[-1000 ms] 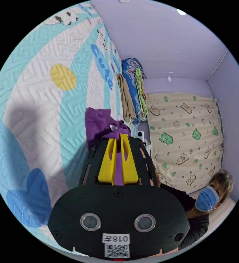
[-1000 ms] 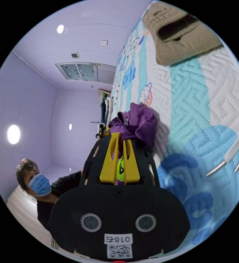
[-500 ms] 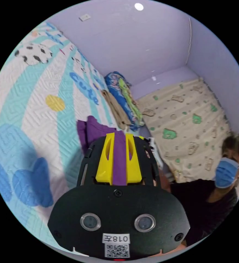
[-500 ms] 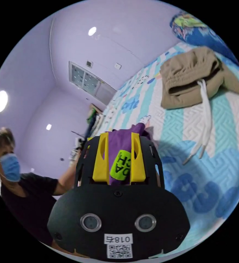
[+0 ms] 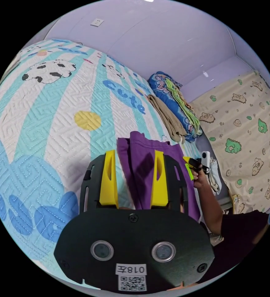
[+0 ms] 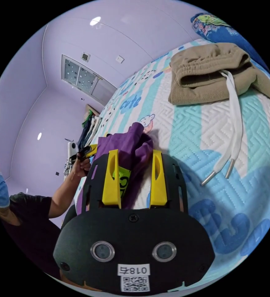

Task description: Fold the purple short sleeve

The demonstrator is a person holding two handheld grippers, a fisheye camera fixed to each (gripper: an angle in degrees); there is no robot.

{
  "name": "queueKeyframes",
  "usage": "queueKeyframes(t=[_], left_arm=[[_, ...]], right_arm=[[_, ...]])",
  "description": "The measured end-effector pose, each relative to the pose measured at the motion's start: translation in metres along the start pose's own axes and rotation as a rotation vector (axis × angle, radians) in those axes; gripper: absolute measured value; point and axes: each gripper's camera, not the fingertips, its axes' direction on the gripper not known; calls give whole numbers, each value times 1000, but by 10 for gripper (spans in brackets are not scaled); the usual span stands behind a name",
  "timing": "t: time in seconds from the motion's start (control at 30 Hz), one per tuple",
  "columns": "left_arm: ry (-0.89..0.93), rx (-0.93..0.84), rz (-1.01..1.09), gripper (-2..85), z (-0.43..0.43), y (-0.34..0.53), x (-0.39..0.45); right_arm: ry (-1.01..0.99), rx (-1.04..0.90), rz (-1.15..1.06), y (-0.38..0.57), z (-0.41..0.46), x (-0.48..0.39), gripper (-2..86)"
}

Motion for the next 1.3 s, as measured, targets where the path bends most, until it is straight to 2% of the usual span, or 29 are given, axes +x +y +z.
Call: queueKeyframes(t=[0.07,0.3,0.4,0.47,0.57,0.67,0.83,0.97,1.1,1.17,1.3], left_arm=[[67,-31,-11,150,-5,-7,1],[26,-63,-55,80,-35,-29,3],[40,-68,-24,27,-51,-35,13],[39,-30,-11,13,-69,-35,20],[93,118,69,2,-110,-27,36],[42,213,211,-3,-154,-17,76],[-81,396,493,-4,-236,-6,191],[-108,490,619,-4,-258,-19,268],[-72,521,624,-3,-244,-91,324],[-62,521,612,-1,-228,-137,338],[-82,487,558,9,-165,-278,353]], right_arm=[[-89,-45,16,-4,7,3,143],[-117,-74,47,-9,5,10,121],[-74,-74,17,-6,1,1,63],[-75,-12,-21,2,-11,-8,37],[-66,94,-95,19,-30,-25,24],[15,173,-190,40,-49,-57,17],[190,332,-380,78,-100,-122,14],[341,479,-446,93,-163,-153,13],[438,558,-458,57,-218,-155,14],[500,585,-461,9,-248,-146,16],[543,614,-388,-94,-273,-103,26]])
